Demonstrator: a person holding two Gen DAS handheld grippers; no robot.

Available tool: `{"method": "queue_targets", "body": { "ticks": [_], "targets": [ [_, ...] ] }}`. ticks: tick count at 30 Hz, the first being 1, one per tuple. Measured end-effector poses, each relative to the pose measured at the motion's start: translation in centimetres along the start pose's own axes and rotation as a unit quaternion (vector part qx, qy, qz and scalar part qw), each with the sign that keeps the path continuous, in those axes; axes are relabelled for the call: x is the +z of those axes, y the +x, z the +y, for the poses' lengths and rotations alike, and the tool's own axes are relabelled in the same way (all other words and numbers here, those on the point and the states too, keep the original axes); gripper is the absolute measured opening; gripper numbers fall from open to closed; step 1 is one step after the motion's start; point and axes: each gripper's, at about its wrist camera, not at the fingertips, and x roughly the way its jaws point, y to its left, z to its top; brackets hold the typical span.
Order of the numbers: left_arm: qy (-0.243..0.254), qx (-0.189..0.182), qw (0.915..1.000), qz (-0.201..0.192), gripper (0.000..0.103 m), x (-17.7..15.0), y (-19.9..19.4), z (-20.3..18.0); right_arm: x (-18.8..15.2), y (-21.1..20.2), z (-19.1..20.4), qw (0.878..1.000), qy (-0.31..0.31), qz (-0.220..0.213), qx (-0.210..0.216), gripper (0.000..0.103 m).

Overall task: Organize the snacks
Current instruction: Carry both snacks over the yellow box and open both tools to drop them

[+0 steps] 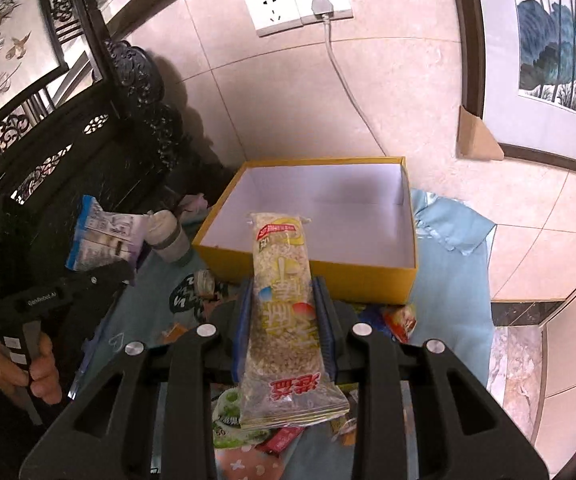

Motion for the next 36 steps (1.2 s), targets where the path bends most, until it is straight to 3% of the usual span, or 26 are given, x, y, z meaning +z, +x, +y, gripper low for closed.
{"method": "queue_targets", "body": {
  "ticks": [5,8,9,11,12,13,15,17,20,23,25,28,30,33,36],
  "targets": [
    [-0.007,0.009,0.9998,-0.015,0.010,3.2,1.6,-0.6,3.1,1.2,-0.4,1.000,0.005,-0.003,-0.006,0.030],
    [0.006,0.015,0.9991,-0.038,0.011,7.4,2.7,-2.7,6.9,1.5,-0.4,1.000,0.009,-0.019,-0.023,0.030],
    [0.012,0.027,0.9983,-0.049,0.017,9.0,3.1,-3.4,8.4,1.7,-0.5,0.999,0.010,-0.024,-0.030,0.031],
    [0.020,0.068,0.9960,-0.053,0.101,11.1,4.4,-4.0,11.1,3.1,-1.3,0.996,0.011,-0.011,-0.086,0.064],
    [0.014,0.097,0.9938,-0.053,0.101,11.8,5.1,-3.8,11.4,3.3,-1.8,0.994,0.009,-0.009,-0.109,0.073],
    [0.002,0.111,0.9925,-0.050,0.101,12.2,5.5,-3.2,11.4,3.3,-2.2,0.993,0.008,-0.005,-0.114,0.073],
    [-0.037,0.102,0.9936,-0.030,0.101,11.6,5.8,-1.5,10.4,3.0,-2.4,0.993,0.008,-0.001,-0.114,0.073],
    [-0.058,0.093,0.9933,-0.036,0.101,10.0,5.4,-0.3,8.5,2.7,-2.3,0.993,-0.002,0.006,-0.116,0.073],
    [-0.053,0.118,0.9913,-0.023,0.101,6.1,5.5,0.5,4.8,2.7,-2.1,0.992,-0.016,0.028,-0.119,0.073],
    [-0.026,0.126,0.9917,0.006,0.101,0.5,6.0,0.5,-0.1,2.9,-2.2,0.991,-0.018,0.056,-0.120,0.073],
    [0.026,0.133,0.9899,0.041,0.101,-4.2,6.7,-0.1,-3.2,3.3,-2.4,0.990,-0.016,0.074,-0.121,0.073],
    [0.136,0.145,0.9765,0.084,0.101,-11.0,7.7,-1.9,-8.9,3.9,-3.4,0.985,-0.007,0.107,-0.134,0.073],
    [0.179,0.138,0.9678,0.111,0.101,-14.4,8.3,-2.5,-11.3,4.4,-3.9,0.982,0.008,0.127,-0.139,0.073],
    [0.192,0.131,0.9630,0.137,0.101,-17.2,9.1,-2.5,-14.5,5.1,-4.6,0.979,0.038,0.149,-0.131,0.073],
    [0.181,0.127,0.9653,0.139,0.101,-17.7,9.8,-2.1,-16.2,6.1,-4.6,0.975,0.023,0.165,-0.145,0.073]
  ]
}}
